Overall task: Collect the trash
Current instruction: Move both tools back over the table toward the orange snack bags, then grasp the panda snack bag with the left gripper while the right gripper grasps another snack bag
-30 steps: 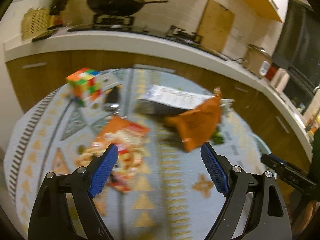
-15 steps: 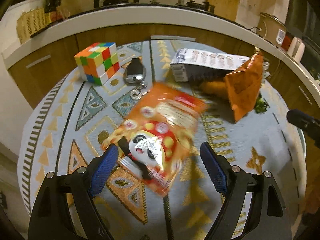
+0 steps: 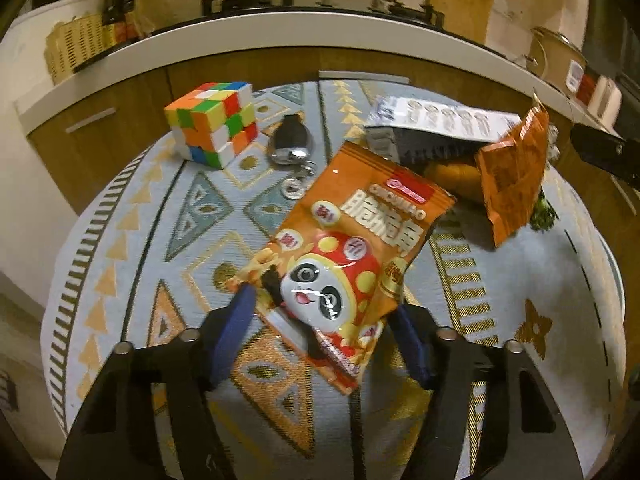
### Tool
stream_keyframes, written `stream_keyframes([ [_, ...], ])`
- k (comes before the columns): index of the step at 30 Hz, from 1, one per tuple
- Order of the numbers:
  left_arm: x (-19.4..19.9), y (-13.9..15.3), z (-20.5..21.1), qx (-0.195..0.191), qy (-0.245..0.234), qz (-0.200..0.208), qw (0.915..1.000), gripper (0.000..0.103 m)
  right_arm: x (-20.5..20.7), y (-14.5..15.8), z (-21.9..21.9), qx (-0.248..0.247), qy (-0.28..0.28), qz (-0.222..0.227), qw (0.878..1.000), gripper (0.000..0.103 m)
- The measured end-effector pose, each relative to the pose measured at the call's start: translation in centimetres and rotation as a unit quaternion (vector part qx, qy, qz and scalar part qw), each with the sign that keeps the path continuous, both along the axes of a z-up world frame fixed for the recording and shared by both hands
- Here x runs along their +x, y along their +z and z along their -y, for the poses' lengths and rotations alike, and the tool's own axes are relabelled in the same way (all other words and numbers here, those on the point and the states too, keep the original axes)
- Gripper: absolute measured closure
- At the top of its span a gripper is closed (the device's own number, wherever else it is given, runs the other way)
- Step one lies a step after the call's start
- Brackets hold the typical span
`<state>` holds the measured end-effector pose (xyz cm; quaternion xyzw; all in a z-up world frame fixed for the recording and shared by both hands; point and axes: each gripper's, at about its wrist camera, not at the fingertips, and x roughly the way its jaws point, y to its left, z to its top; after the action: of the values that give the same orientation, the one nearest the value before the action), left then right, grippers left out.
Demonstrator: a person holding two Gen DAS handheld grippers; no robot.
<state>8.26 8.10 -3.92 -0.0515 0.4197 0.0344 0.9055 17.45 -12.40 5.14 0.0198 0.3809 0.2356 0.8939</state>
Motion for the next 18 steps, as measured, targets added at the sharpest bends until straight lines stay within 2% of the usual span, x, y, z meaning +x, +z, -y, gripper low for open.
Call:
stream_keyframes([
  [3,-0.6,0.3,-0.8,-0.029,0.001,0.014,0.9995,0.054,1.4,0.8,-0.2,0.029,0.013,0.004,0.999,0.049],
  [8,-1.3,0.6,-0.3,-0.026,-0.007,0.030,0.9992,0.068,4.0,0.6,-0.7,0.070,0.027,-0.021,0.997,0.049],
  [10,-1.7,0.8,-0.6,-0.042,-0.011,0.040,0.9982,0.070,4.8,0.1,-1.1,0.077,0.035,-0.036,0.996,0.049],
  [13,-1.7,0.8,-1.2,-0.065,-0.009,0.044,0.9969,0.072,4.8,-0.5,-1.8,0.077,0.053,-0.057,0.994,0.049],
  [18,-1.8,0.9,-0.8,-0.063,-0.012,0.049,0.9967,0.073,1.2,-0.3,-2.0,0.045,0.088,-0.043,0.994,0.049],
])
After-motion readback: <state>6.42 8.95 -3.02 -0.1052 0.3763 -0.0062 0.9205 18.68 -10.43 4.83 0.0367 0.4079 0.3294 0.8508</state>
